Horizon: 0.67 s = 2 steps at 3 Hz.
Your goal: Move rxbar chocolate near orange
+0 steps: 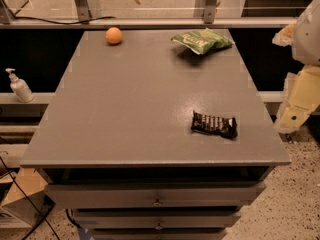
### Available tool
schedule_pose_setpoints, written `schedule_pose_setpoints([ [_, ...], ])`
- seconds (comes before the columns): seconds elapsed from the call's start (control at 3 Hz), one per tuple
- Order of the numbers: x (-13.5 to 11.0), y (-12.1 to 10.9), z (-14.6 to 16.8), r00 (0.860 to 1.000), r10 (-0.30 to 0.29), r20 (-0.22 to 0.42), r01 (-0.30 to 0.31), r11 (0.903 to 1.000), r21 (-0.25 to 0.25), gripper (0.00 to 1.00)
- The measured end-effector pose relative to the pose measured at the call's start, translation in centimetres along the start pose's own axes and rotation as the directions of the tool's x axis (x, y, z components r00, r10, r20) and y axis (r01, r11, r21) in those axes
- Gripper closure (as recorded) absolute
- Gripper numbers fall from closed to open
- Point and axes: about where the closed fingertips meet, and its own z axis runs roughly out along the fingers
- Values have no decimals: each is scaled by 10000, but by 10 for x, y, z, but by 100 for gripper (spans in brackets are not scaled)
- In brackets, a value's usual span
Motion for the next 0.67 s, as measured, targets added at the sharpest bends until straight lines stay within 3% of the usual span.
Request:
schedule_pose_setpoints([
  [0.33, -2, 0, 0, 10000, -22, 61, 22, 9999, 131, 0],
  [0.67, -12, 0, 15, 9957, -434, 823, 448, 9989, -151, 0],
])
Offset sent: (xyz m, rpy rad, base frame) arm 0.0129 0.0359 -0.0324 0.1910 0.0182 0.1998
